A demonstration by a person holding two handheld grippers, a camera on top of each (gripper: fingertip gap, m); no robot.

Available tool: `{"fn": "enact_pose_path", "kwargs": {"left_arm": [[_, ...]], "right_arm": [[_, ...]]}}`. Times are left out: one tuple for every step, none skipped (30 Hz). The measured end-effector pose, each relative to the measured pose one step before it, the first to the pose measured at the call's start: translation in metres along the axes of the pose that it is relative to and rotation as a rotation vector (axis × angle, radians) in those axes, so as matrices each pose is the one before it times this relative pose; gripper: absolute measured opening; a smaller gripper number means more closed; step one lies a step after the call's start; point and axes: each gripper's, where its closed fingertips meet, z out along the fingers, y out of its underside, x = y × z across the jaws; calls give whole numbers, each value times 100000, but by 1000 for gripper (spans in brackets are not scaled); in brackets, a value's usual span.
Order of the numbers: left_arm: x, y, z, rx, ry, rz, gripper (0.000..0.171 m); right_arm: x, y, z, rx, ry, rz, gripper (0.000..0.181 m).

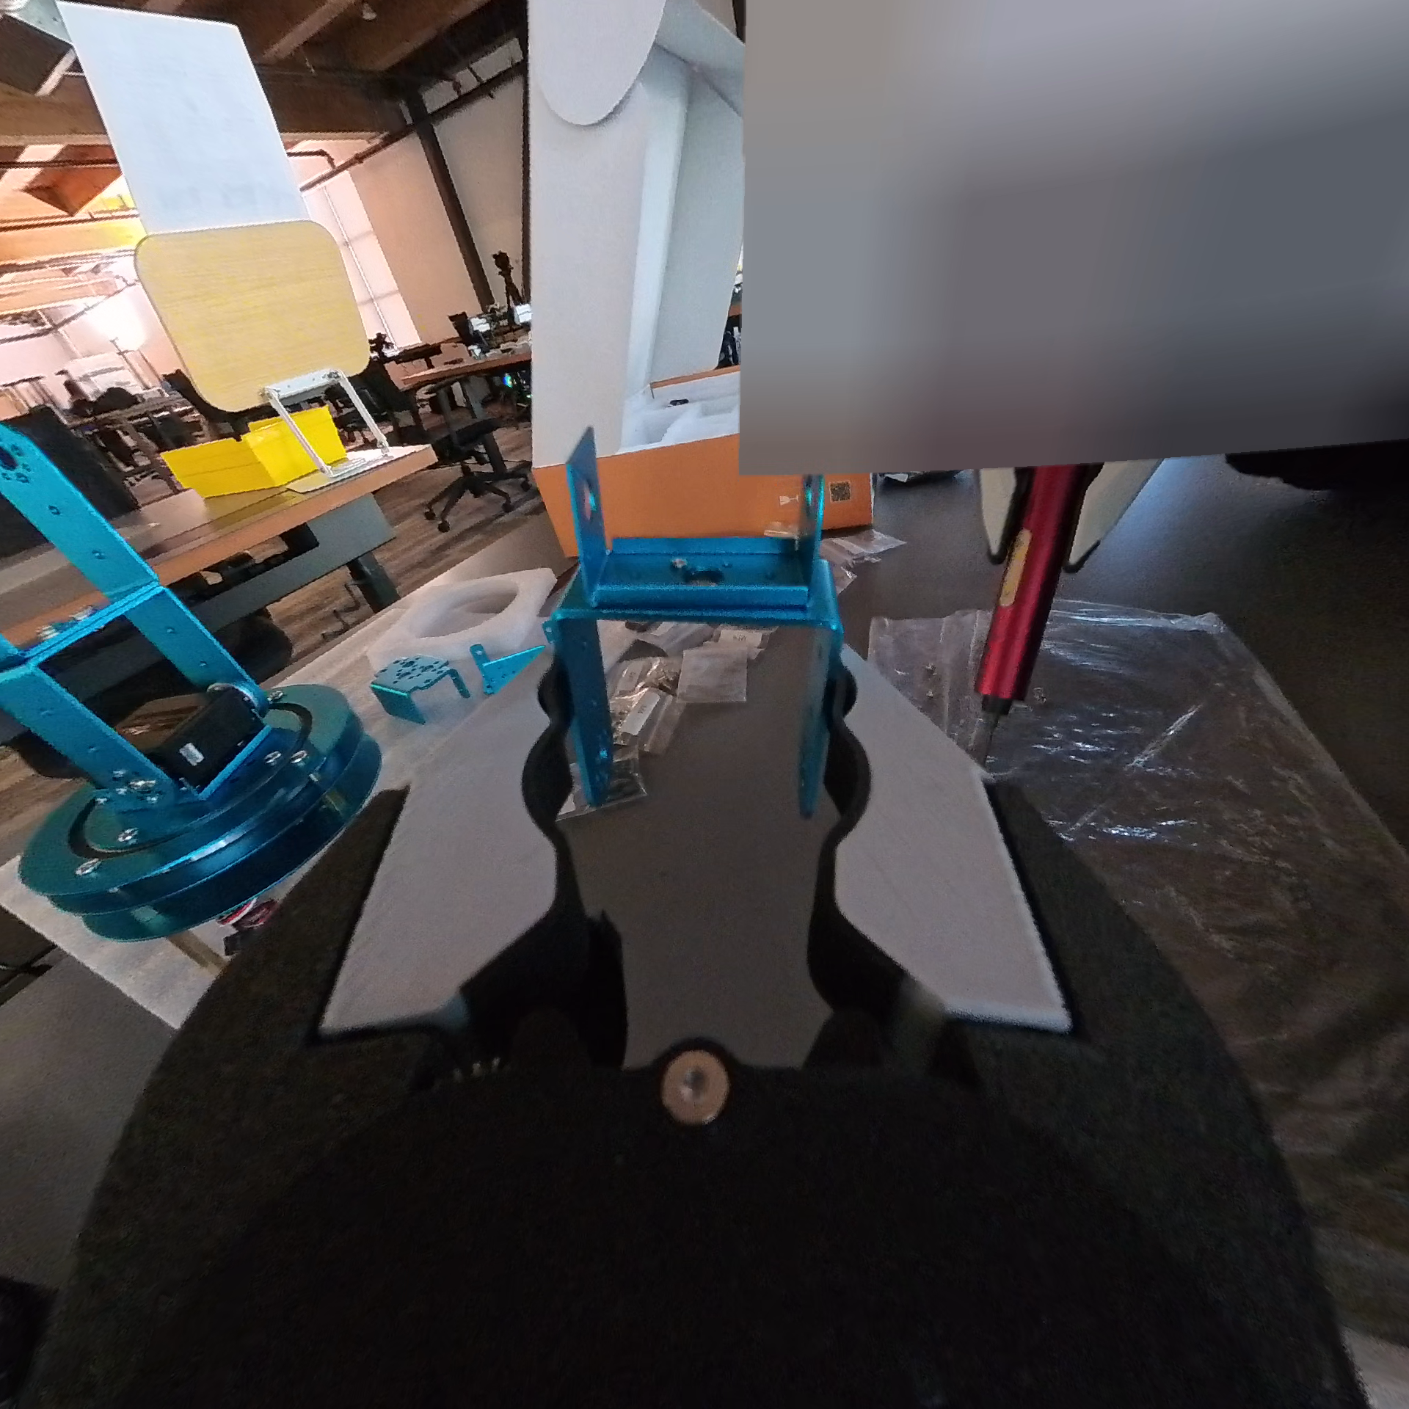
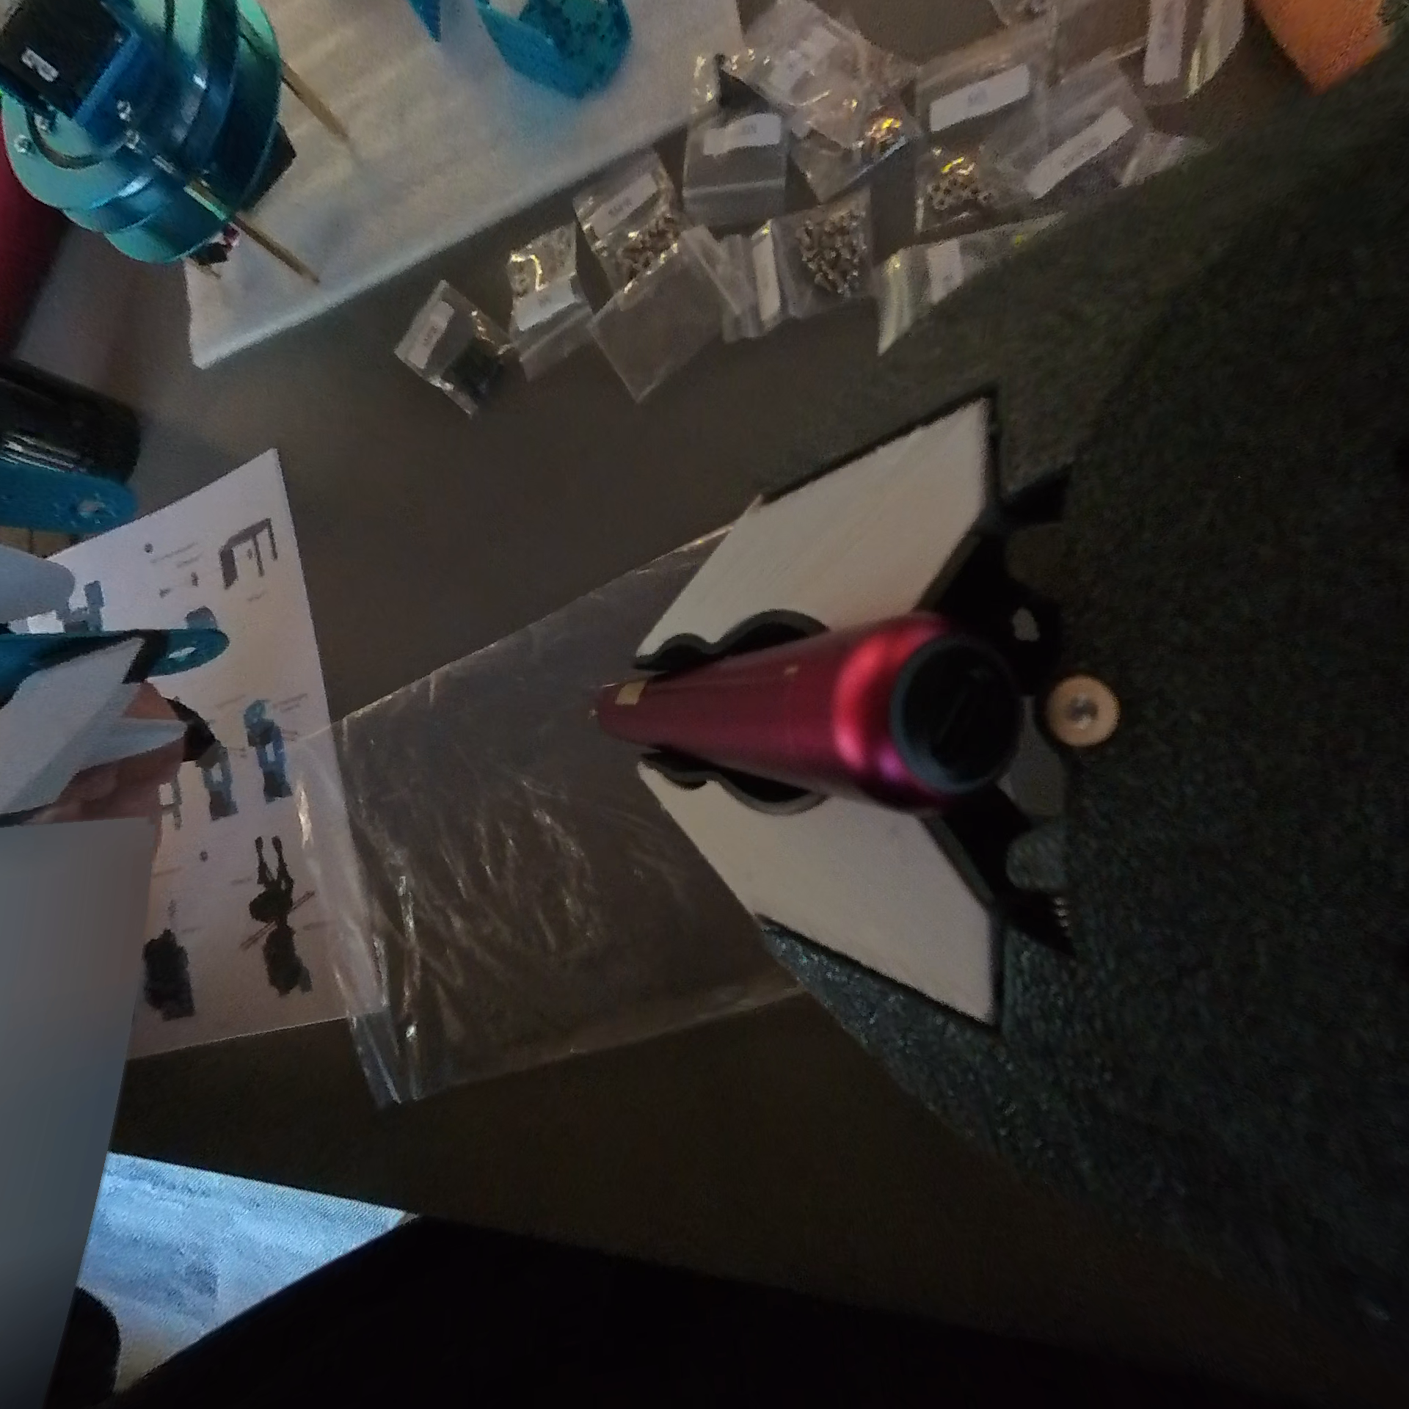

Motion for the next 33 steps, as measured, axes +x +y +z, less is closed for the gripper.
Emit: {"fn": "enact_pose_path", "kwargs": {"left_arm": [[36, 29, 31, -117, 71, 2, 66], [20, 28, 18, -159, 36, -14, 66], [14, 36, 20, -281, 127, 92, 66], [5, 36, 10, -250, -71, 261, 66], [-3, 18, 13, -61, -162, 357, 66], [46, 8, 15, -46, 143, 97, 66], [75, 13, 18, -142, 332, -101, 66], [59, 14, 14, -180, 164, 69, 66], [78, -13, 20, -41, 143, 319, 66], [100, 3, 10, -68, 338, 271, 66], [69, 11, 21, -195, 164, 208, 66], [39, -11, 0, -51, -92, 378, 66], [35, -37, -1, 83, -23, 391, 66], [72, -41, -6, 5, 267, 106, 66], [29, -41, -2, 40, 70, 41, 66], [5, -63, -25, 276, -99, 195, 66], [38, -36, -9, 76, 169, 135, 66], [26, 15, 6, -187, 192, -5, 66], [-12, -17, -11, 133, -76, 4, 66], [40, 8, 5, 67, 163, -38, 66], [32, 47, 20, -297, 208, 21, 66], [17, 5, 7, -23, -8, 197, 66], [29, -22, -13, 125, 68, 118, 66], [24, -17, -7, -50, 92, 52, 66], [16, -49, -11, 175, 18, 150, 66], [25, -33, -2, 138, 116, 104, 66], [15, 36, 20, -288, 102, 22, 66], [4, 40, 14, -107, -66, 64, 66], [35, 36, 14, 14, 161, -33, 66], [49, 28, 18, -170, 199, -116, 66], [17, 8, 15, -48, -40, 135, 66], [20, -18, -8, 73, -6, 256, 66], [22, -22, 5, -24, 74, 53, 66]], "right_arm": [[-42, 229, -263, -410, 684, 157, 23], [-46, 150, -296, -337, 238, 270, 23], [-6, -5, -281, 470, 530, 202, 23], [-149, -247, -280, 1929, -603, 705, 22], [-225, -289, -254, 1942, -1442, 1245, 23], [-103, -181, -174, 1256, -485, 691, 23], [55, 16, -65, 67, 589, -154, 23], [124, 160, 41, -896, 885, -424, 23], [23, 121, 104, -270, -49, 119, 23], [-38, 36, 83, 21, -800, 920, 23], [21, -13, 59, 203, -154, 515, 23], [51, -44, -24, -11, 260, -297, 23], [259, 40, -166, -1242, 1799, -1288, 23], [443, 153, -286, -2326, 2792, -1494, 23], [399, 277, -271, -3004, 2131, -1123, 22], [72, 168, -305, -2020, -142, -1137, 23], [-70, -123, -334, 331, -1217, -71, 23], [-106, -144, -190, 541, -1516, 890, 23], [-185, -134, -45, 889, -1834, 571, 23], [-329, -113, 36, 1485, -3045, 1468, 23], [178, 349, 88, -1694, 596, 1191, 23], [640, 752, 10, -4541, 4919, -2541, 23], [222, 420, -94, -2003, 1969, -1664, 23], [-190, -164, -168, 1857, -2001, 2418, 22], [-94, -309, -157, 2874, -1497, 2656, 23], [-113, -80, -85, 1287, -763, 289, 23], [30, 152, -9, -487, 218, 3, 23], [330, 330, 36, -1668, 2520, -588, 23], [-15, 281, 36, -1312, -109, -204, 23], [-87, 28, -7, 279, -876, 655, 22], [125, -91, -38, 1093, 998, -101, 22], [-741, -356, -151, 2885, -5303, 1081, 23], [-1013, -792, -305, 5685, -8180, 3579, 23]]}}
